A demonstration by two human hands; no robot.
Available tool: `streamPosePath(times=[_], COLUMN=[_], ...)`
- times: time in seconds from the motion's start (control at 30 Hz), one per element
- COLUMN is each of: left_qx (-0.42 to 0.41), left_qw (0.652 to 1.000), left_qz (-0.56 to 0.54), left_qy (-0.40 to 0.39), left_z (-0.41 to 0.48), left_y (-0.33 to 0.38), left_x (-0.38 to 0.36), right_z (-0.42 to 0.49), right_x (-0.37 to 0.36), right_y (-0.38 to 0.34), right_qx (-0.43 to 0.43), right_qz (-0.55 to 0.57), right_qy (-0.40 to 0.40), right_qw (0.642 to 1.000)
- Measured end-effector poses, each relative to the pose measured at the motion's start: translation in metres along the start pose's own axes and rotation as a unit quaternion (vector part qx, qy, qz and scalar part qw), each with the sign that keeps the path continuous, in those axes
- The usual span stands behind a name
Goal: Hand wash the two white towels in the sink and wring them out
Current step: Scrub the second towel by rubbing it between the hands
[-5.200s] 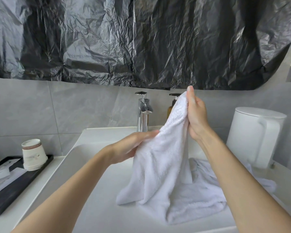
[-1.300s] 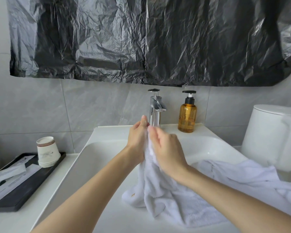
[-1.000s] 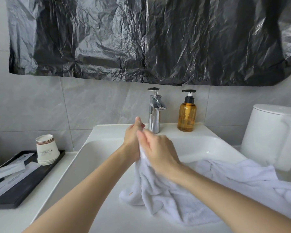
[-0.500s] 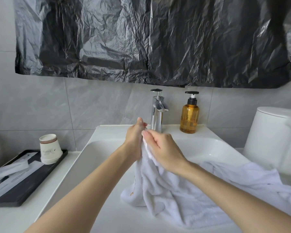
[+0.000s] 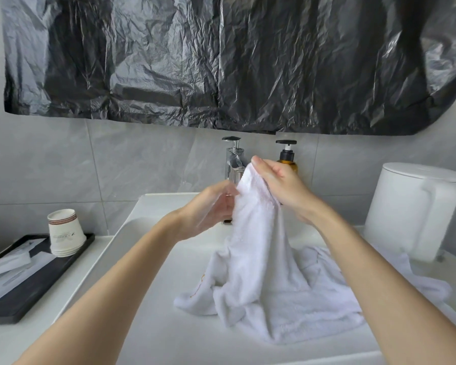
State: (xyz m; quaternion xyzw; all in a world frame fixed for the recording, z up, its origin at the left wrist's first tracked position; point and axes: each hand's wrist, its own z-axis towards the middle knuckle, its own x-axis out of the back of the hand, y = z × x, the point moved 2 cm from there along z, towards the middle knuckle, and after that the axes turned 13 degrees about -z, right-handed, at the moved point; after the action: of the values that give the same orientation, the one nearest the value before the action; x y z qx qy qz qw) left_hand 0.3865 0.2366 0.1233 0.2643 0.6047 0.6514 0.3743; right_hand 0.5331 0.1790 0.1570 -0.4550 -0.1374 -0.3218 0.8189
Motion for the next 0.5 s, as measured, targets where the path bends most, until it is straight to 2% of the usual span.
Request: streamPosePath(times=[0.1, 0.27, 0.43, 0.5], left_qx=[-0.02, -0.082, -0.172, -0.207], left_qw=[0.999, 0.989, 0.952, 0.924], left_qz=[-0.016, -0.002, 0.004, -0.004], left_qy=[0.029, 0.12, 0.255, 0.321], left_z=[-0.004, -0.012, -0.018, -0.021], left_y=[0.006, 0.021, 0.034, 0.039], left_x=[0.002, 0.012, 0.035, 0.042], right_z=[-0.001, -0.001, -0.012, -0.015], right_x=[0.003, -0.005, -0.01, -0.007], right_y=[0.006, 0.022, 0.034, 0.038], right_qx=[-0.043, -0.118, -0.122, -0.12], right_qz=[0.007, -0.011, -0.11, -0.135], right_qy=[-0.048, -0.148, -0.322, -0.345], right_qw=[0.998, 0.982, 0.932, 0.921])
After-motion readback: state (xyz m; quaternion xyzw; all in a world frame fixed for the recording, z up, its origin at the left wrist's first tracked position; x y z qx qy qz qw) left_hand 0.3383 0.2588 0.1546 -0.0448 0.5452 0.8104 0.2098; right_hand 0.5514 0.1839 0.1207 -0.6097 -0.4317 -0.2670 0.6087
